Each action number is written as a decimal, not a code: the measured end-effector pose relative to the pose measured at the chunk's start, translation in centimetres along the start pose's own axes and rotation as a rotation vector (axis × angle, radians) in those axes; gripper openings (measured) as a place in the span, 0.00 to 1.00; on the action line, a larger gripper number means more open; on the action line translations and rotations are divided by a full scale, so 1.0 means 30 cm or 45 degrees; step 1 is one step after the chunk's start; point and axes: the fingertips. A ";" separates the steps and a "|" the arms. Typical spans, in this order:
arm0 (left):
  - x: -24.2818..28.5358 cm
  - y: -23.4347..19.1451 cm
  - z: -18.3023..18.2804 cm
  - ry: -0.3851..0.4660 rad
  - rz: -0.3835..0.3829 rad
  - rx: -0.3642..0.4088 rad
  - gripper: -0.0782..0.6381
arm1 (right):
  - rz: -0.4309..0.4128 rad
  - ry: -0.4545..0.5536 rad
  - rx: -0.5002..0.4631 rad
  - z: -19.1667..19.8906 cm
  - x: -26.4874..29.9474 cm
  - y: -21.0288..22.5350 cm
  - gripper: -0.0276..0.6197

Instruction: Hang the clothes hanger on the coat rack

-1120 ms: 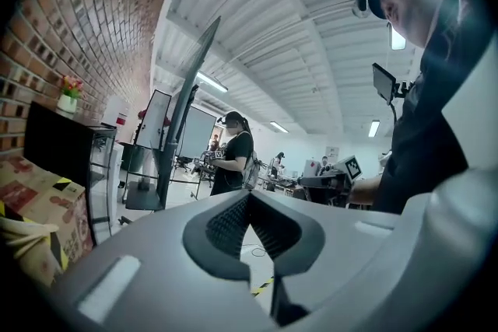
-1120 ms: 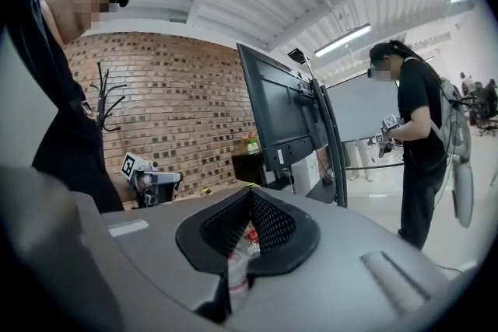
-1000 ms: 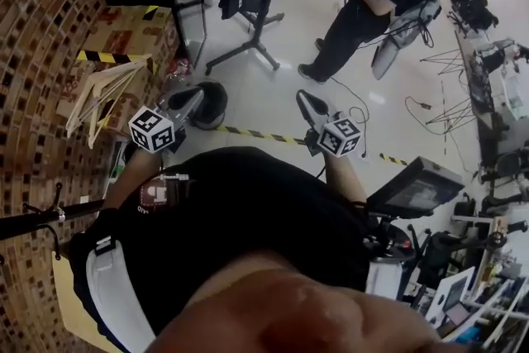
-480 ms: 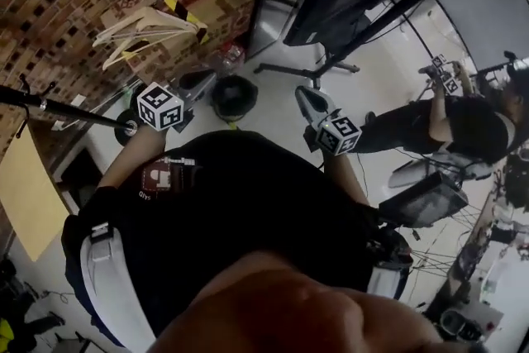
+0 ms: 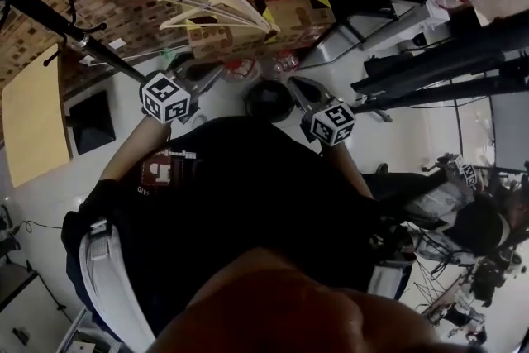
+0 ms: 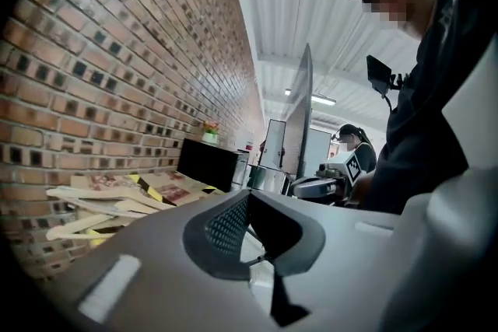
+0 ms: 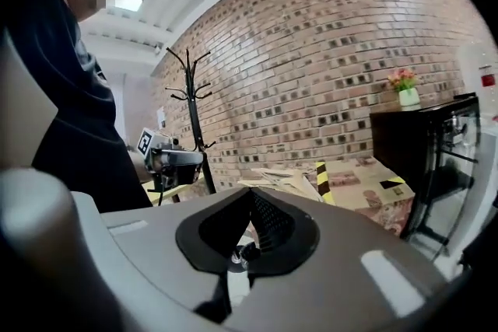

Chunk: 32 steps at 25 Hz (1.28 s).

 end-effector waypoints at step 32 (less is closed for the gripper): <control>0.021 -1.203 0.146 -0.860 -0.547 0.364 0.30 | -0.198 -0.077 0.034 -0.157 0.726 0.196 0.06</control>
Point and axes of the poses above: the fingertips, and each gripper's own axes: x forward along the fingers, y to its right, z out of its underside, and after that the axes turned 7 degrees about z, right-handed
